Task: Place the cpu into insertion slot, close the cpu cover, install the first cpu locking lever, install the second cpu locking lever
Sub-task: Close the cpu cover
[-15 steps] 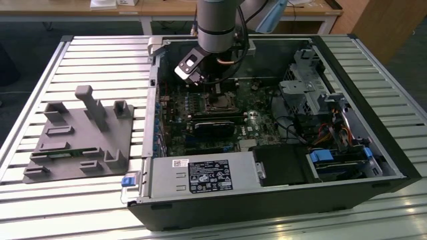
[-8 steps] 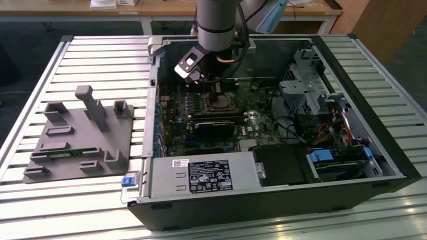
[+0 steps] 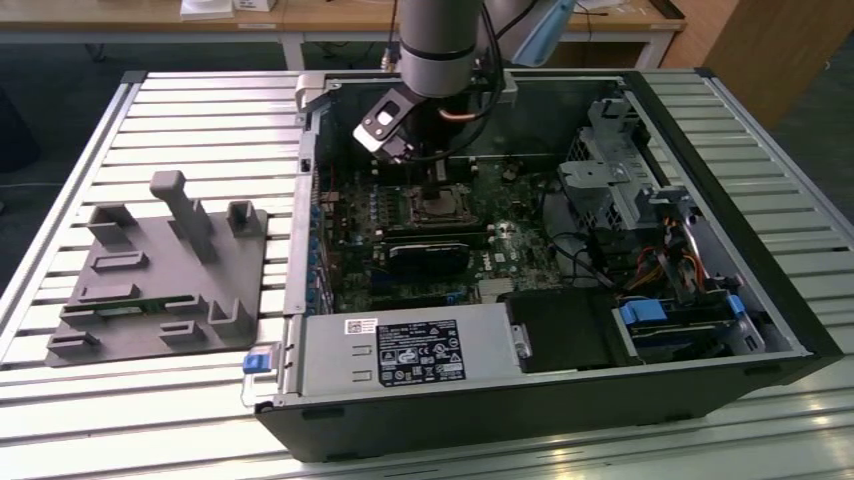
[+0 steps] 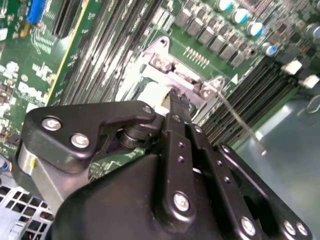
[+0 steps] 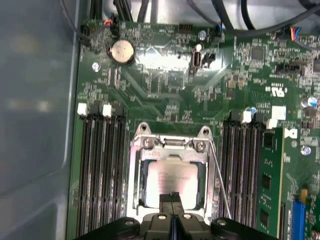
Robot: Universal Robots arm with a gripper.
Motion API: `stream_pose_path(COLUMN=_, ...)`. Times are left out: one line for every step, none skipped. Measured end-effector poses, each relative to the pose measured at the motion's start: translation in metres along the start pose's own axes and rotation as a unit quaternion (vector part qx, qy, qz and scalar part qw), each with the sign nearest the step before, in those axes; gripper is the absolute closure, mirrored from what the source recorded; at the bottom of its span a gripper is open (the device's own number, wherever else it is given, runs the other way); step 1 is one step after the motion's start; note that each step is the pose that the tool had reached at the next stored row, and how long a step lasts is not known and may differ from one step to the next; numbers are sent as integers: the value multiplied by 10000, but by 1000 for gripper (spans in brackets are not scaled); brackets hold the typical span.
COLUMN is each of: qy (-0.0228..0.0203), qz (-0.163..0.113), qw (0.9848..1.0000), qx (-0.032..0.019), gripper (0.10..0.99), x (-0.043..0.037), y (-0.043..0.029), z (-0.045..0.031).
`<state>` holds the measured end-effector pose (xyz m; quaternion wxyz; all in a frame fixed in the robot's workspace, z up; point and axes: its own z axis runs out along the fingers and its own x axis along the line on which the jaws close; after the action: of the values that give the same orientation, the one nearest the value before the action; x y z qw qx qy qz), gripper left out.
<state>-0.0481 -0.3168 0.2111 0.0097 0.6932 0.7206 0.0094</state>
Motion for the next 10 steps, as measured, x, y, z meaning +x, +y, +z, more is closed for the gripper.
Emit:
stream_pose_path(qy=0, qz=0, qw=10000, qx=0, gripper=980, x=-1, y=17, z=1)
stream_pose_path(qy=0, qz=-1, qw=10000, qx=0, gripper=980, x=-2, y=32, z=1)
stream_pose_path(qy=0, qz=0, qw=10000, qx=0, gripper=980, x=-2, y=44, z=1)
stream_pose_path(qy=0, qz=0, qw=10000, qx=0, gripper=980, x=-3, y=56, z=1)
stream_pose_path(qy=0, qz=0, qw=10000, qx=0, gripper=980, x=-3, y=69, z=2)
stream_pose_path(qy=0, qz=0, qw=10000, qx=0, gripper=980, x=-3, y=80, z=2)
stream_pose_path(qy=0, qz=0, qw=10000, qx=0, gripper=980, x=-4, y=92, z=3)
stream_pose_path(qy=0, qz=-1, qw=10000, qx=1, gripper=980, x=-4, y=103, z=3)
stream_pose_path(qy=0, qz=-1, qw=10000, qx=1, gripper=980, x=-5, y=111, z=3)
stream_pose_path(qy=0, qz=0, qw=10000, qx=0, gripper=980, x=-5, y=115, z=3)
